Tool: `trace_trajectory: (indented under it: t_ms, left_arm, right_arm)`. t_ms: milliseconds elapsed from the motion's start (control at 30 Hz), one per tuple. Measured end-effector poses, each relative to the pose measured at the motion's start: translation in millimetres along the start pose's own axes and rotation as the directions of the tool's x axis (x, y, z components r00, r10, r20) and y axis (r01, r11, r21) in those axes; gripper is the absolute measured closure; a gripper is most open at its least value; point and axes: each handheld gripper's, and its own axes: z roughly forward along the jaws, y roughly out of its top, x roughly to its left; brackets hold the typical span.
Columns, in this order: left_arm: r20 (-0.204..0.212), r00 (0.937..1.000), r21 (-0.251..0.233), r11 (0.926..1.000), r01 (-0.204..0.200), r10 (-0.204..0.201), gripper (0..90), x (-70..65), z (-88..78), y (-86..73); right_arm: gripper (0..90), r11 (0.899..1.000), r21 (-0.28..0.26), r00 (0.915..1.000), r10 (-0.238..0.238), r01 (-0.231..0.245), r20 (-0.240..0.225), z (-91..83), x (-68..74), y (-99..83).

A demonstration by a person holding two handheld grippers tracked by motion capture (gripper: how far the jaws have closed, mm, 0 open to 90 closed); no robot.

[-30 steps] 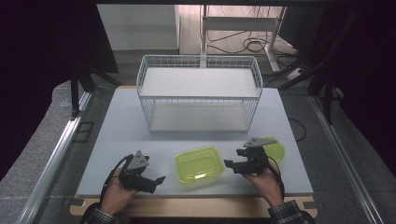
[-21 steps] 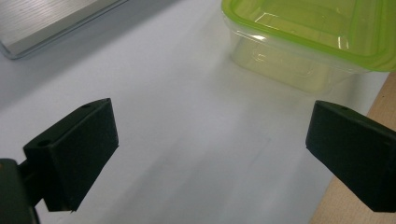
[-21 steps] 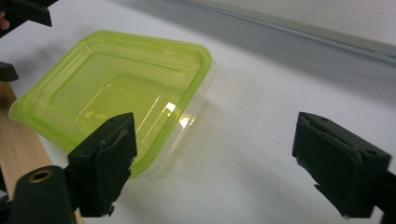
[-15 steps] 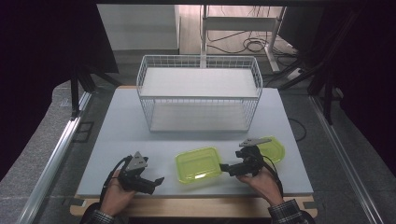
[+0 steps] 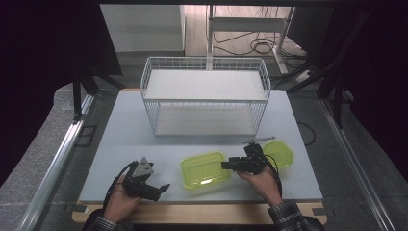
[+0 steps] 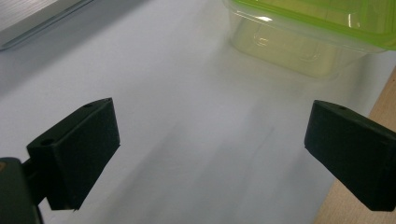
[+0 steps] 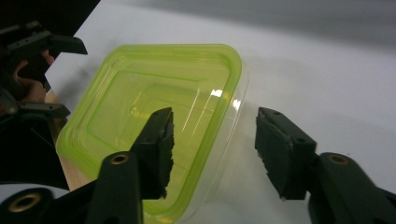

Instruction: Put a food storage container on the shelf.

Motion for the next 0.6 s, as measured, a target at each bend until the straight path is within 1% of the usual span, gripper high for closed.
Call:
trace_trajectory:
  t_ms: [200,300,333,400,500,567,600]
  left_arm:
    - [0.001,0.9999,0.009,0.9999,-0.011,0.011,3.3,-0.9,0.6,0.1]
    - [-0.002,0.9998,0.015,0.9997,-0.019,0.019,3.5,-1.5,1.1,0.1]
    - [-0.002,0.9998,0.017,0.9996,-0.020,0.021,3.5,-1.7,1.2,0.0]
    - [-0.006,0.9997,0.021,0.9995,-0.024,0.024,3.5,-2.1,1.5,-0.1]
    - [-0.009,0.9996,0.021,0.9994,-0.027,0.027,3.6,-1.8,1.2,-0.1]
    - [-0.009,0.9996,0.021,0.9994,-0.028,0.028,3.7,-1.6,0.9,-0.2]
    - [-0.010,0.9996,0.021,0.9994,-0.028,0.028,3.7,-1.6,0.9,-0.2]
  right_arm:
    - [60.4,0.997,0.017,0.9974,0.070,-0.070,-0.018,8.0,-4.5,2.8]
    - [67.5,0.994,0.024,0.9934,0.110,-0.110,-0.032,10.5,-7.4,5.3]
    - [70.6,0.991,0.028,0.9901,0.133,-0.132,-0.046,11.1,-8.9,6.0]
    - [73.7,0.980,0.039,0.9771,0.196,-0.193,-0.083,12.3,-13.0,6.6]
    - [77.6,0.968,0.054,0.9601,0.251,-0.246,-0.122,12.3,-18.2,6.7]
    - [79.2,0.966,0.058,0.9566,0.258,-0.252,-0.136,11.9,-17.3,7.3]
    - [79.7,0.967,0.061,0.9570,0.254,-0.248,-0.140,11.8,-16.3,7.7]
